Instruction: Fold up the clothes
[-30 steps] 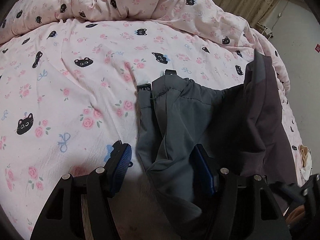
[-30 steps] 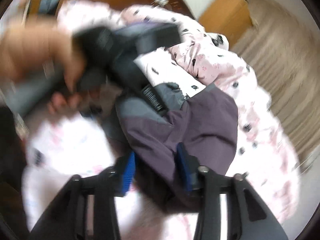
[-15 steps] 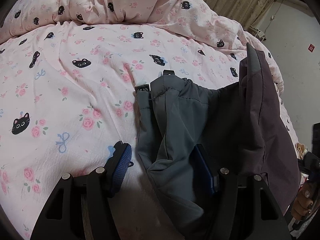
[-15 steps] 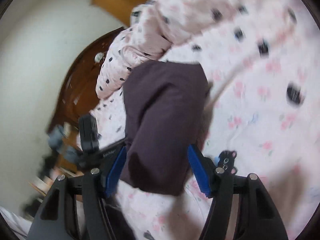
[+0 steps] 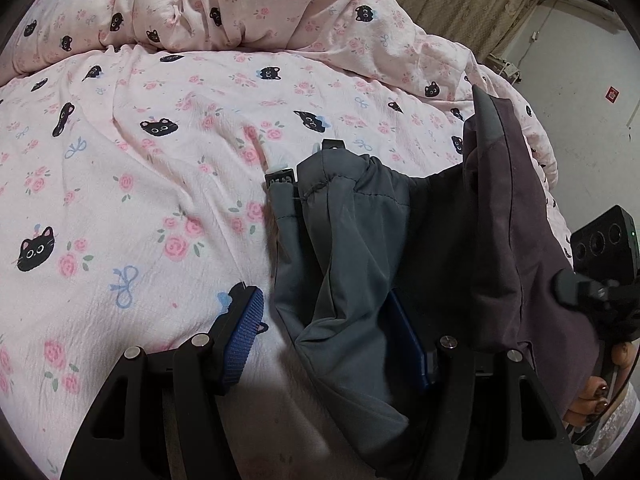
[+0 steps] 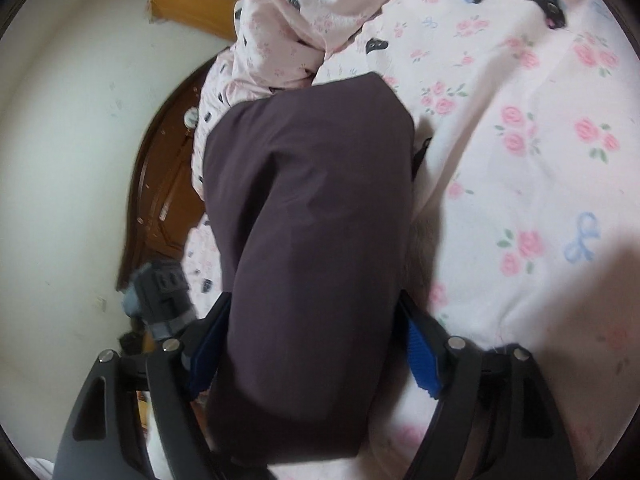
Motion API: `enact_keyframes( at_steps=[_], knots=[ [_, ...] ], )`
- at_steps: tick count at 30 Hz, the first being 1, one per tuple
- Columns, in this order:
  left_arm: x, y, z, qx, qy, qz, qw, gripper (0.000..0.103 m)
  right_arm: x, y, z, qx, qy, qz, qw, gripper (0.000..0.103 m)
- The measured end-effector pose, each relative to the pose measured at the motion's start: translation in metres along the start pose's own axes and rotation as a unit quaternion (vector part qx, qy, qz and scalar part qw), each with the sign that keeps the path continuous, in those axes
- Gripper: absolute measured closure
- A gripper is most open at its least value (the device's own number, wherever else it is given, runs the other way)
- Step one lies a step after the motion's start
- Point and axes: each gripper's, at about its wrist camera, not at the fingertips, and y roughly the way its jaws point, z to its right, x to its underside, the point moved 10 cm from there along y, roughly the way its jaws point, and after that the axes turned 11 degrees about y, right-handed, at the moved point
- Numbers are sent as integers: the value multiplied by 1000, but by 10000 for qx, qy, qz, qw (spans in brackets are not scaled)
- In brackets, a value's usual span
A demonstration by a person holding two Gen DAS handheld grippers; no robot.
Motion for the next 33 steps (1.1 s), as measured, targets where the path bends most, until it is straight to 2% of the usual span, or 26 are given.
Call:
enact_keyframes(
  at_steps=[4,8,11,12,14,18,21,24,28,29,31,33],
  knots=[
    [-3,-8,-1,119,-167,114,9997,44,2,2,4,95,-133,75,9998,41],
    [-7,-34,-6,197,-580,338,9976,44,4,1,5,118,-212,151,9996,42],
    [-7,-60,-13,696,-1290,660,9870,37,4,2,5,104,-236,178,9995,42],
    [-5,-64,-16,886,-1503,671,9824,31,3,2,6,89,-237,182,9995,42],
    [2,-63,-11,1337,-1805,497,9732,31,2,3,6,59,-239,190,9995,42],
    [5,-55,13,1646,-1552,268,9737,31,3,2,7,21,-248,197,9995,42],
    [8,-45,25,1515,-1329,74,9795,31,3,1,7,-10,-248,192,9995,42],
    [3,-40,41,1807,-1252,117,9755,31,3,0,8,-64,-227,187,9995,42],
    [-1,-31,54,1801,-1010,111,9784,32,3,-1,8,-87,-224,197,9995,43],
    [-2,-28,57,1775,-955,106,9794,33,3,-1,8,-85,-227,201,9995,43],
    [-4,-29,63,1805,-820,135,9801,59,3,-1,8,-63,-229,226,9995,44],
    [-7,-32,68,1655,-519,174,9847,74,3,-2,7,41,-238,269,9993,45]
  ],
)
